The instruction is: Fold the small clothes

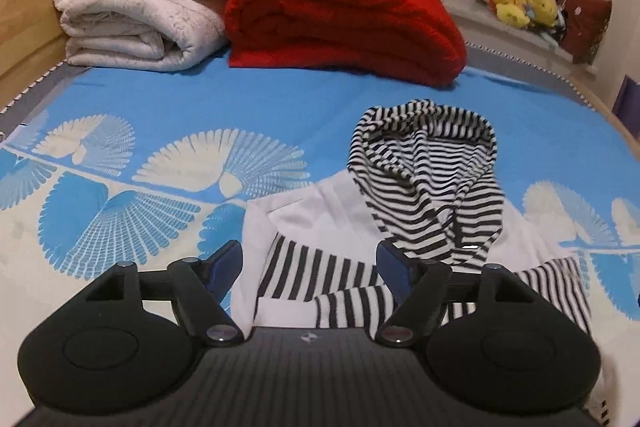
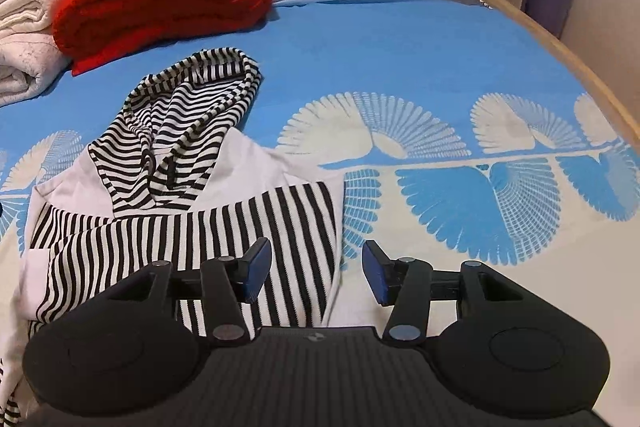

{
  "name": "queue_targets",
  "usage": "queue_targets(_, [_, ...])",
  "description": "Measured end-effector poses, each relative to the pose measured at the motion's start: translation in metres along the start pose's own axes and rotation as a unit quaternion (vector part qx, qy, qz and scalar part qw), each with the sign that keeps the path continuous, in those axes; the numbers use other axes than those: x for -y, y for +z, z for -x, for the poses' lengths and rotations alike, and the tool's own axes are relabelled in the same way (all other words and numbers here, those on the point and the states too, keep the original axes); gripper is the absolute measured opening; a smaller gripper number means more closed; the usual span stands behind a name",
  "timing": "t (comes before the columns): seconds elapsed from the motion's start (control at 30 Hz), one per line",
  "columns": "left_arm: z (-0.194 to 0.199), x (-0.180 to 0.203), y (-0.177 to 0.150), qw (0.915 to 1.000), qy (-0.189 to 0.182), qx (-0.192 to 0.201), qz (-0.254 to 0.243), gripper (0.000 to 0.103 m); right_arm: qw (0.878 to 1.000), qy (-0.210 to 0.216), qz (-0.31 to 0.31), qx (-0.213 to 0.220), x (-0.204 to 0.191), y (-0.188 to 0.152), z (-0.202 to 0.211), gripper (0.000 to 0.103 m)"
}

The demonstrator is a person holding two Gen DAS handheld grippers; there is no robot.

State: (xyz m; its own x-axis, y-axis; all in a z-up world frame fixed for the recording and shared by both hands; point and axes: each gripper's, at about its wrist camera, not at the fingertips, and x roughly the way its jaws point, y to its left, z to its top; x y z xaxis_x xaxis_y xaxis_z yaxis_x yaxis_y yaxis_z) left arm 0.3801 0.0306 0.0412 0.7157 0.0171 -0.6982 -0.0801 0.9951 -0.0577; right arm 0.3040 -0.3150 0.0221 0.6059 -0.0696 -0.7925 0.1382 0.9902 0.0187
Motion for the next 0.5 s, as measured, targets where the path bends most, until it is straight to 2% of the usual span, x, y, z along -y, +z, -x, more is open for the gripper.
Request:
queue_targets(0.03, [-0.001, -0.001, 0.003, 1.0, -0.004, -0.002, 0.002, 0.07, 1.0, -0.001, 0.003, 0.002, 0.001, 0.001, 0.001, 0.052])
queue_targets(0.1, [-0.013, -0.001, 0.016, 0.9999, -0.003, -0.01, 0.005, 0.045, 1.0, -0.004, 0.01, 0.006, 0.004, 0.004, 0.003, 0.052])
queue_targets(0.13, [-0.019, 0.0, 0.023, 0.9999, -0.004, -0.012, 0.008, 0.037, 1.0, -0.005, 0.014, 0.007, 0.006, 0.005, 0.004, 0.052])
queue_targets(0.17, [-0.029, 0.001, 0.033, 0.9998, -0.007, -0.015, 0.012, 0.022, 1.0, -0.003, 0.015, 0.005, 0.007, 0.006, 0.003, 0.052])
queue_targets(0.2, [-0.039, 0.002, 0.042, 0.9997, -0.008, -0.017, 0.014, 0.018, 1.0, -0.002, 0.014, 0.004, 0.009, 0.006, 0.003, 0.052])
queue_targets(0.4, [-0.129, 0.027, 0.103, 0.9988, -0.008, -0.047, 0.009, 0.018, 1.0, -0.002, 0.021, -0.007, 0.02, 0.007, 0.0, 0.052])
queue_targets(0.5, [-0.176, 0.041, 0.128, 0.998, -0.019, -0.061, 0.003, 0.018, 0.999, -0.008, 0.027, -0.018, 0.025, 0.006, -0.008, 0.052])
